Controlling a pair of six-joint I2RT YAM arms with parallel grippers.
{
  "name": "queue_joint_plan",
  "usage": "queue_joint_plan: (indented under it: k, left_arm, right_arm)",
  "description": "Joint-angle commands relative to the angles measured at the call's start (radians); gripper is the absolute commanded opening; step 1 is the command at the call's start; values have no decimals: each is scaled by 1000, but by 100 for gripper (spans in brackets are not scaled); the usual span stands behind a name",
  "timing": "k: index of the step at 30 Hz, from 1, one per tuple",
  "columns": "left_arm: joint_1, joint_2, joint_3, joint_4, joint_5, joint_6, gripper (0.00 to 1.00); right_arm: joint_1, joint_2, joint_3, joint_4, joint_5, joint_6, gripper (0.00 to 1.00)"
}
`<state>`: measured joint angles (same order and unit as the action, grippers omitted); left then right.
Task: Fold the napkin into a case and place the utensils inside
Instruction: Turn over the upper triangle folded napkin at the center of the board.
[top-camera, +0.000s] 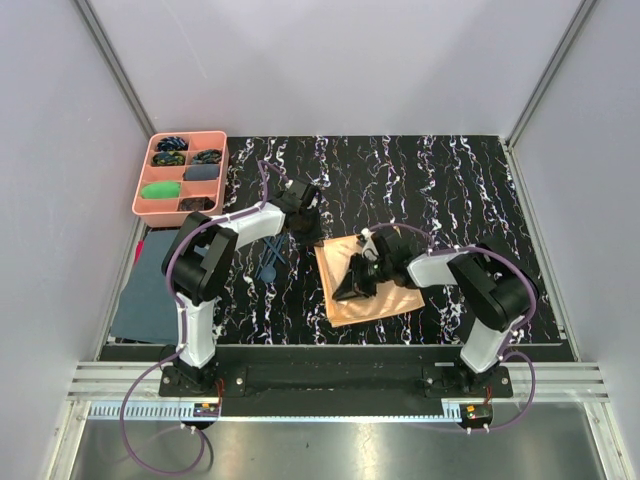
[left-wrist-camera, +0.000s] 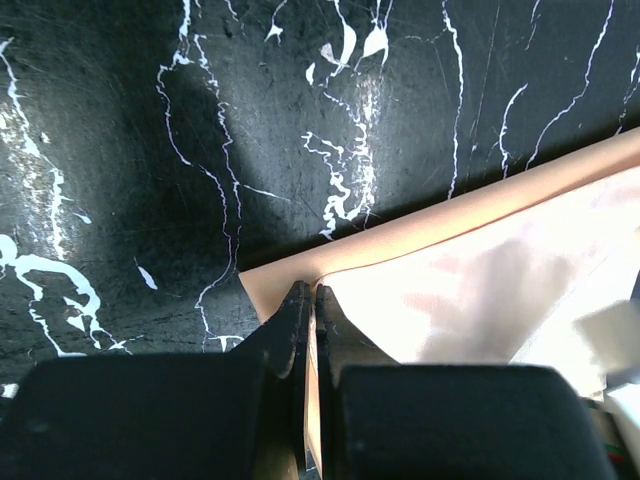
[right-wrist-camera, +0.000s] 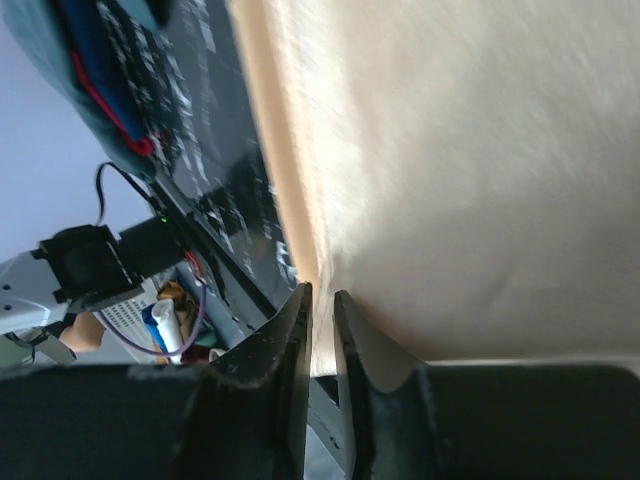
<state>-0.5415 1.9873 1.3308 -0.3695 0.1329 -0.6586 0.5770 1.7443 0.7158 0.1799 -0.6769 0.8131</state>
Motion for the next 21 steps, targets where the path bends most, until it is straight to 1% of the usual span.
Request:
queue_joint_plan:
  k: [1, 2, 5, 6, 10, 13, 17, 21]
  left_arm:
    - [8, -35, -7, 11, -45, -16, 0]
    - [9, -35, -7, 12, -47, -19, 0]
    - [9, -35, -7, 14, -39, -18, 0]
    - [9, -38, -12, 14, -41, -19, 0]
    - [9, -45, -21, 18, -38, -18, 0]
    - [9, -51, -28, 20, -45, -18, 0]
    - [9, -51, -30, 21, -49, -21, 0]
    - [11, -48, -21, 21, -53, -19, 0]
  right_arm:
    - [18, 14, -71, 98, -38, 37, 22]
    - [20, 6, -78, 95, -30, 31, 22]
    - [18, -52, -79, 11, 11, -11, 23]
    - [21, -68, -73, -41, 20, -21, 23]
    - [37, -127, -65, -99, 42, -46, 24]
    - [50, -112, -58, -82, 40, -32, 25]
    - [99, -46, -68, 41, 17, 38, 24]
    - [126, -14, -107, 107, 7, 81, 23]
